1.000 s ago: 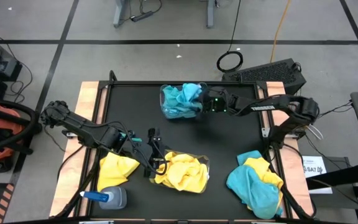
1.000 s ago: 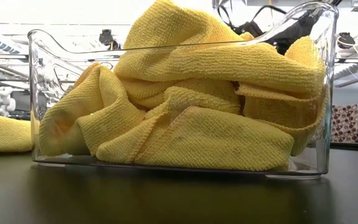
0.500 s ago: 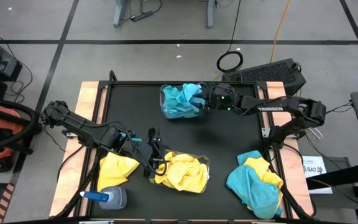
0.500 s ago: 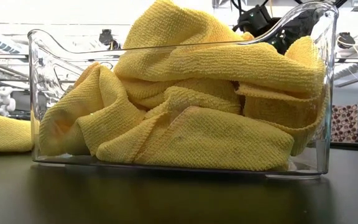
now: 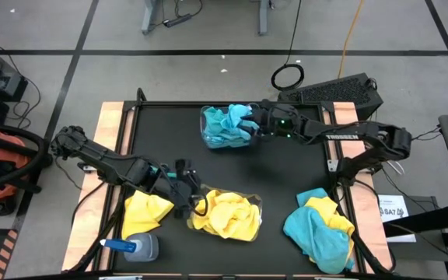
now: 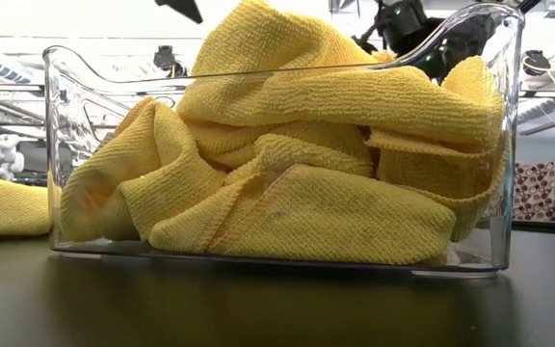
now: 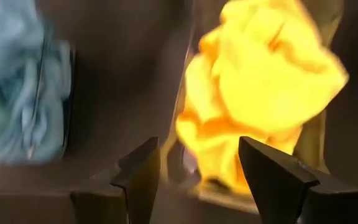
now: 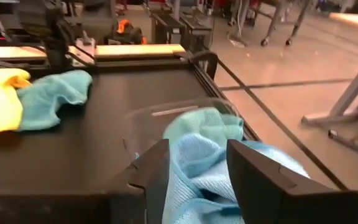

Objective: Sort microfiber towel by color & place in baskets
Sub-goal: Put the yellow microfiber towel into the bottom transparent bin

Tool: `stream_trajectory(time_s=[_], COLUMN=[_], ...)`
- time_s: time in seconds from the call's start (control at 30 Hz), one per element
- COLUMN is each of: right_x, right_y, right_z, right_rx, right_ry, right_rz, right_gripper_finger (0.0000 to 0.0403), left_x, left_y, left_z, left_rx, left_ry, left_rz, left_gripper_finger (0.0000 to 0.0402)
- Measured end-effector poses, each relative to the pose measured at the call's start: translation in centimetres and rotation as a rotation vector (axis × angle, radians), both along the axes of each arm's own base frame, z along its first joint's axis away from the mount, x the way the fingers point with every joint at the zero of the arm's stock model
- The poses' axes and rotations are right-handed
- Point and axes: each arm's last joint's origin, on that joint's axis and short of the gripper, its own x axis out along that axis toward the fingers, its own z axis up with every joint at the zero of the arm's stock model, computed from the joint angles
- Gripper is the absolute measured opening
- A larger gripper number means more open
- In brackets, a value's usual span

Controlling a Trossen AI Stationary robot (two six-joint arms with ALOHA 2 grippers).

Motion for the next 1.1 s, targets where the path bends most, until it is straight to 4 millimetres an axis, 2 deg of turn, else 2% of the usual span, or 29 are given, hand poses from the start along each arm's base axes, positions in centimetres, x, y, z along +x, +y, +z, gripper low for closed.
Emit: stream_trajectory(time_s=[0.2,0.47,0.8,1.1], right_x=[-0.8,-2.1,-2.6,-2.6], right_y=[2.1,5.4,7.9,8.3], right_z=[2.0,3.4,4.0,3.8], right_rx=[-0.041,-0.058,-0.087,-0.091], right_ry=[-0.022,0.023,0.029,0.057], right_rz=[0.07,0.178,0.278,0.296], right_gripper_finger=[0.0194,0.0247,0.0251,0.0251], left_x=[-1.4,-3.6,-6.1,-7.1], left_y=[0.3,0.3,0.5,-0.2], left_z=[-2.1,-6.7,-11.4,-14.0], left_rx=[-0.029,-0.179,-0.333,-0.43], left_ry=[0.168,0.45,0.696,0.737], left_rz=[0.1,0.202,0.454,0.521], left_gripper_finger=[0.0224,0.0224,0.0224,0.0224])
